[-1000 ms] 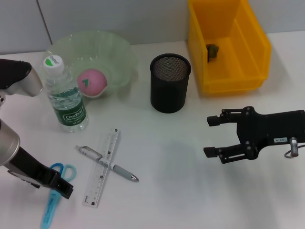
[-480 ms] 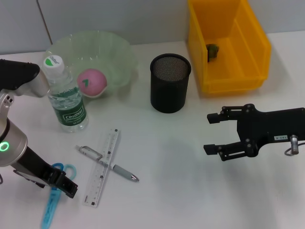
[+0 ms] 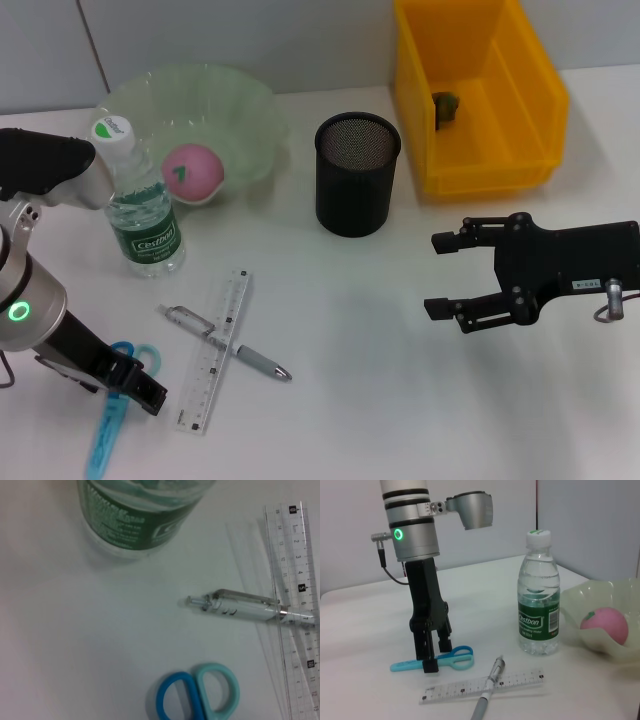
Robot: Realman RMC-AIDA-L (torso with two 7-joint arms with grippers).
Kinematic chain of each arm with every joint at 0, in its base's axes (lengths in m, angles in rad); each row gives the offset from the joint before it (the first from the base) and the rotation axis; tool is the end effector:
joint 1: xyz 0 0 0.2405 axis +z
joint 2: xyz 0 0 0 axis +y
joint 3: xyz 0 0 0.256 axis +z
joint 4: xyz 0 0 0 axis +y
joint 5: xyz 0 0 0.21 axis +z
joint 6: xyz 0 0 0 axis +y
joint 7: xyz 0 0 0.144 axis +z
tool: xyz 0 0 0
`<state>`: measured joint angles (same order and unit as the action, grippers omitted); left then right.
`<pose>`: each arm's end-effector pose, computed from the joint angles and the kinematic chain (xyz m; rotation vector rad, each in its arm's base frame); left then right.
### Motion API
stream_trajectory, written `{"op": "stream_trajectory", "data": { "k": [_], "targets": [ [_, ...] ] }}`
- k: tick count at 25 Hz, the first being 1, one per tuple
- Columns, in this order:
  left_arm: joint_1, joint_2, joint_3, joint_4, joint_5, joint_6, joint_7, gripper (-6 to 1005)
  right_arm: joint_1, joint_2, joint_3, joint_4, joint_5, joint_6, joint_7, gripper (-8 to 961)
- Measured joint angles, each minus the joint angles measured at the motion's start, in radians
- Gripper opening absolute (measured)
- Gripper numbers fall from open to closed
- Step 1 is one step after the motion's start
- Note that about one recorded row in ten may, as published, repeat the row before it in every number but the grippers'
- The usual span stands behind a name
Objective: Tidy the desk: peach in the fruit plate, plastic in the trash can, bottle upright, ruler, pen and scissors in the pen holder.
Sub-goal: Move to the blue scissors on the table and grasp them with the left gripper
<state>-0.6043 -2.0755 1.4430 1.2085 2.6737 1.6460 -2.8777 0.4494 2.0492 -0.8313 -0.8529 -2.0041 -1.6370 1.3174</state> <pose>-0.2191 0.3310 -0.0159 -2.3482 -1.4118 0.7340 0.2637 0.3161 0.0221 -2.8496 0.3228 0.5078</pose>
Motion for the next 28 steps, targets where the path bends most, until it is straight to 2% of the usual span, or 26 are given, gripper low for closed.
{"op": "stream_trajectory", "data": {
  "k": [20,25,28],
  "targets": [
    [0.0,0.0,0.03,-0.006,0.013,-0.008,0.0,818,-0.003,0.002,0.009,-0.002,0.0,0.0,-0.001,790],
    [0.0,0.0,0.036,-0.006,0.025,-0.01,0.0,620,-0.003,0.002,0.009,-0.002,0.0,-0.002,-0.001,787],
    [0.0,0.0,0.036,-0.006,0.026,-0.011,0.0,601,-0.003,0.002,0.009,-0.001,0.0,-0.005,-0.001,785]
  ]
}}
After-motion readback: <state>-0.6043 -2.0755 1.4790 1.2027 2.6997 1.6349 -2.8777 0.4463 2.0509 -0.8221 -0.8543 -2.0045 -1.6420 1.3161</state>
